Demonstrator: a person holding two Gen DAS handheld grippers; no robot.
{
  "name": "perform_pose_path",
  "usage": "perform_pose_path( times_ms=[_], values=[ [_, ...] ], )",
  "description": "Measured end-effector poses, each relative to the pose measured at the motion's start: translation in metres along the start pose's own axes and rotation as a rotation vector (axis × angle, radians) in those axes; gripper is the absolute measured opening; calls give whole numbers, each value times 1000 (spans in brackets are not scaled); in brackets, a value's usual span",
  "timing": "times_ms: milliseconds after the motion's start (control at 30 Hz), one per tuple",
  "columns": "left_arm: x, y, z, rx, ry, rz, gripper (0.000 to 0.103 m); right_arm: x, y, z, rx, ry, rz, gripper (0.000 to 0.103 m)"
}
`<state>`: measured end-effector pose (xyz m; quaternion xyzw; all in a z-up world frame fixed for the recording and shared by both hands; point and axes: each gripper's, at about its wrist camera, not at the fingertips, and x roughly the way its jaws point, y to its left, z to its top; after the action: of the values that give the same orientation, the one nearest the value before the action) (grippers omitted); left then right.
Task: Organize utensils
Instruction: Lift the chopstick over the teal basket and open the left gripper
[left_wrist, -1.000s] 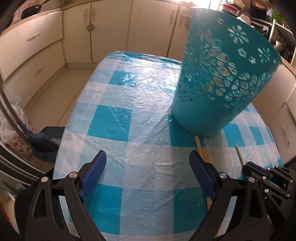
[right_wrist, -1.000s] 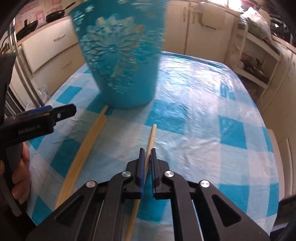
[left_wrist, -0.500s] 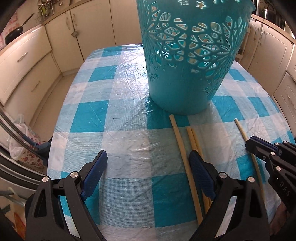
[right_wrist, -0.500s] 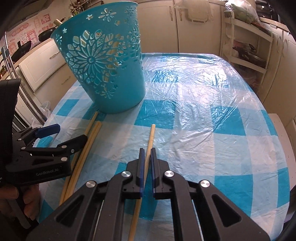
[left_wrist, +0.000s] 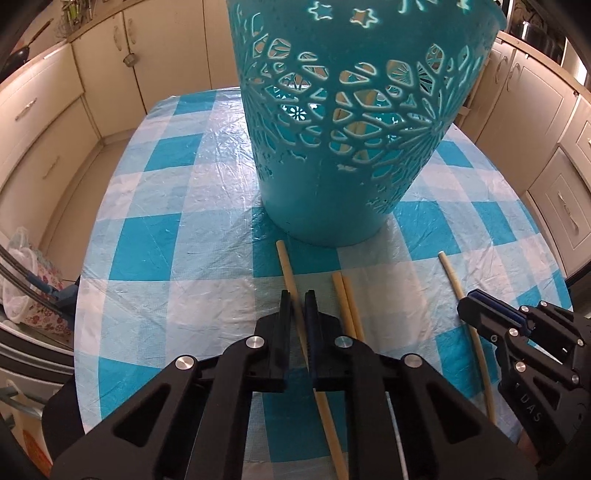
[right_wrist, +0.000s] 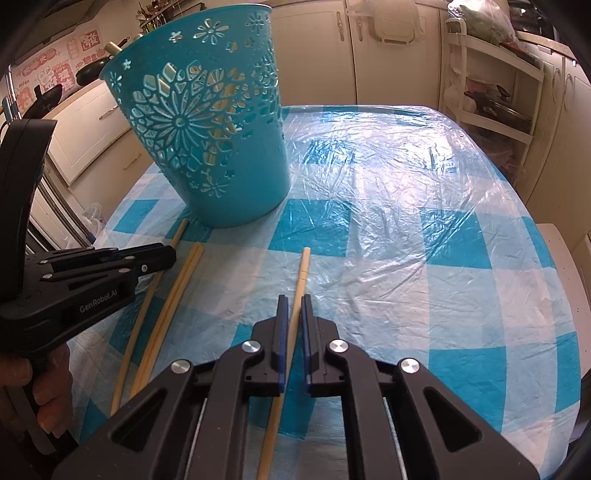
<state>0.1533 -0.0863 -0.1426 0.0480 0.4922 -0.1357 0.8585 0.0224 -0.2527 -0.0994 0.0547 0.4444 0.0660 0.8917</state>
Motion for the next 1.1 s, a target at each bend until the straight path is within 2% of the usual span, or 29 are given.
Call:
perform_pose_path(
  times_ms=[333, 700, 900, 1000, 1100],
  values=[
    [1, -3, -1, 21, -25, 7, 7, 1, -10, 3, 50, -5, 13, 8],
    [1, -10, -3, 37, -44, 21, 7, 2, -3, 3, 16, -9, 7, 16],
    [-16, 18, -8, -68, -39, -39, 5, 2, 1, 2, -12, -9, 9, 25],
    [-42, 38, -9, -130, -86, -68, 5, 2, 2, 2, -18, -9, 6, 26],
    [-79, 56, -4, -179, -173, -96, 5, 2, 4, 2, -28, -9, 1, 28]
  ],
)
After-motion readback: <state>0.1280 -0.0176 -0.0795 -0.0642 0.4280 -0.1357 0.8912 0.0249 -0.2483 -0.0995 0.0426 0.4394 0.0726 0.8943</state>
